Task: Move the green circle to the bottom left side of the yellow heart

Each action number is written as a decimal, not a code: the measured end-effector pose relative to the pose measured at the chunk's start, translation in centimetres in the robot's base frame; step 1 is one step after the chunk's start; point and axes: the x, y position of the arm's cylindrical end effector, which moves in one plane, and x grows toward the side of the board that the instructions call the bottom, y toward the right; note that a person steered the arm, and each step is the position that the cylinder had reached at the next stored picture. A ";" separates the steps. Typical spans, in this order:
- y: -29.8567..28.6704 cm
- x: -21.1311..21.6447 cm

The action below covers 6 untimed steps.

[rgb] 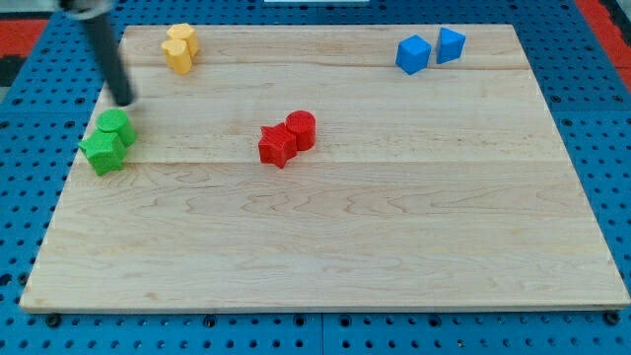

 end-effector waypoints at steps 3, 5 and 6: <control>-1.2 7.7; 2.4 8.1; 6.9 3.9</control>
